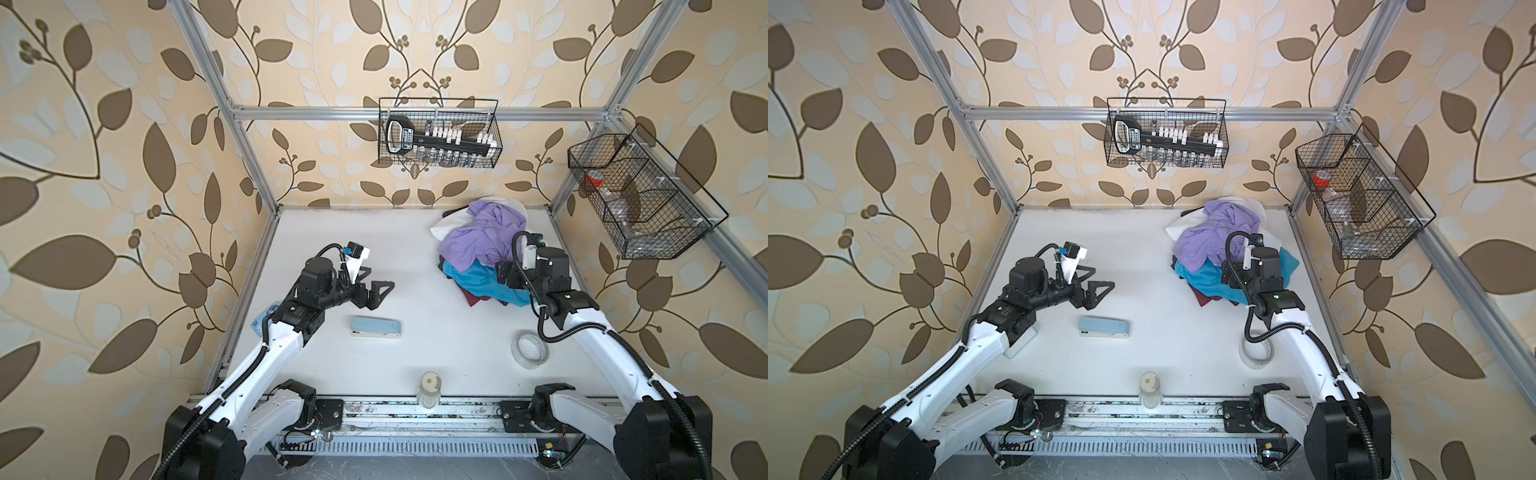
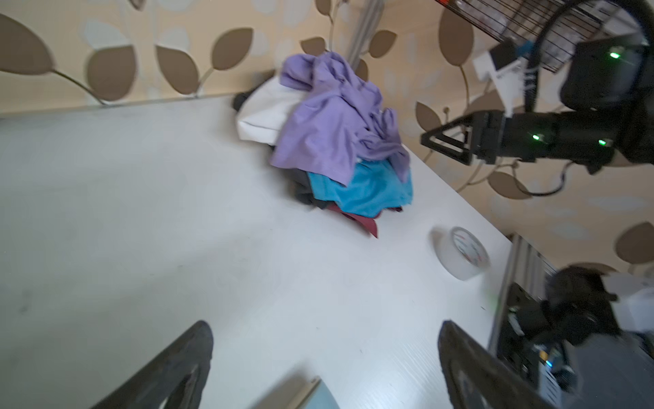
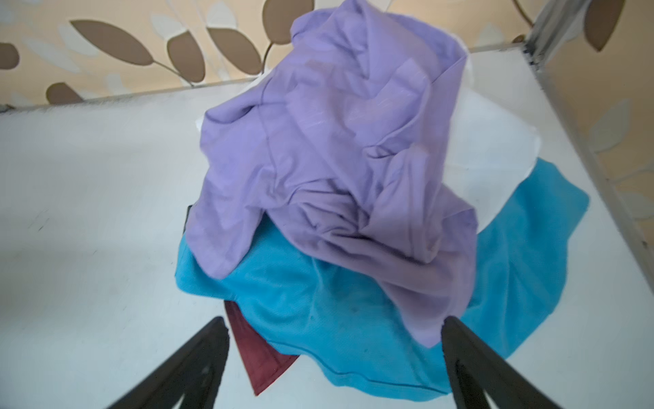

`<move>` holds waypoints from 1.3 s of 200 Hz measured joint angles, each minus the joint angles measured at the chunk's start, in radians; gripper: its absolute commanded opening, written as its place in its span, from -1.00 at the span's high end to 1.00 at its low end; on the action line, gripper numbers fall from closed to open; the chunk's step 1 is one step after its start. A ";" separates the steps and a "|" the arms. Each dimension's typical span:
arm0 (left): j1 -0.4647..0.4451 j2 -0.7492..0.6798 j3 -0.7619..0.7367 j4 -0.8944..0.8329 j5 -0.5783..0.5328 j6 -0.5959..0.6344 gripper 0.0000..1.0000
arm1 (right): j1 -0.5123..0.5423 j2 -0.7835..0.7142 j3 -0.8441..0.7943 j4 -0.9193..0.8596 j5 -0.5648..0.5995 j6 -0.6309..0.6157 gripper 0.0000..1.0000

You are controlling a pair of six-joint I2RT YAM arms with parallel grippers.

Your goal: Pick out a specific cloth from the pile

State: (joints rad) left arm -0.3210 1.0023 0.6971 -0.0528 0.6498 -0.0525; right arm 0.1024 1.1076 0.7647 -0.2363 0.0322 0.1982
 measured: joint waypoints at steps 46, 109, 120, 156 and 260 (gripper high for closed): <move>-0.073 0.039 0.032 -0.125 0.111 0.094 -0.98 | 0.035 0.158 0.000 -0.026 -0.018 0.026 -0.72; -0.138 0.033 0.051 -0.227 0.090 0.163 -0.98 | 0.042 0.295 0.000 -0.023 -0.025 0.057 -0.17; -0.139 0.028 0.051 -0.230 0.082 0.167 -0.98 | 0.048 0.318 0.001 -0.023 -0.021 0.058 -0.12; -0.152 0.013 0.051 -0.232 0.071 0.180 -0.98 | 0.055 0.352 0.002 -0.020 -0.006 0.072 0.02; -0.158 0.013 0.051 -0.236 0.046 0.183 -0.98 | 0.061 0.343 0.004 -0.011 0.032 0.097 0.58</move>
State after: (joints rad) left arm -0.4793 1.0149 0.7486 -0.2886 0.6956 0.1307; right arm 0.1631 1.4509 0.7689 -0.2470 0.0647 0.2951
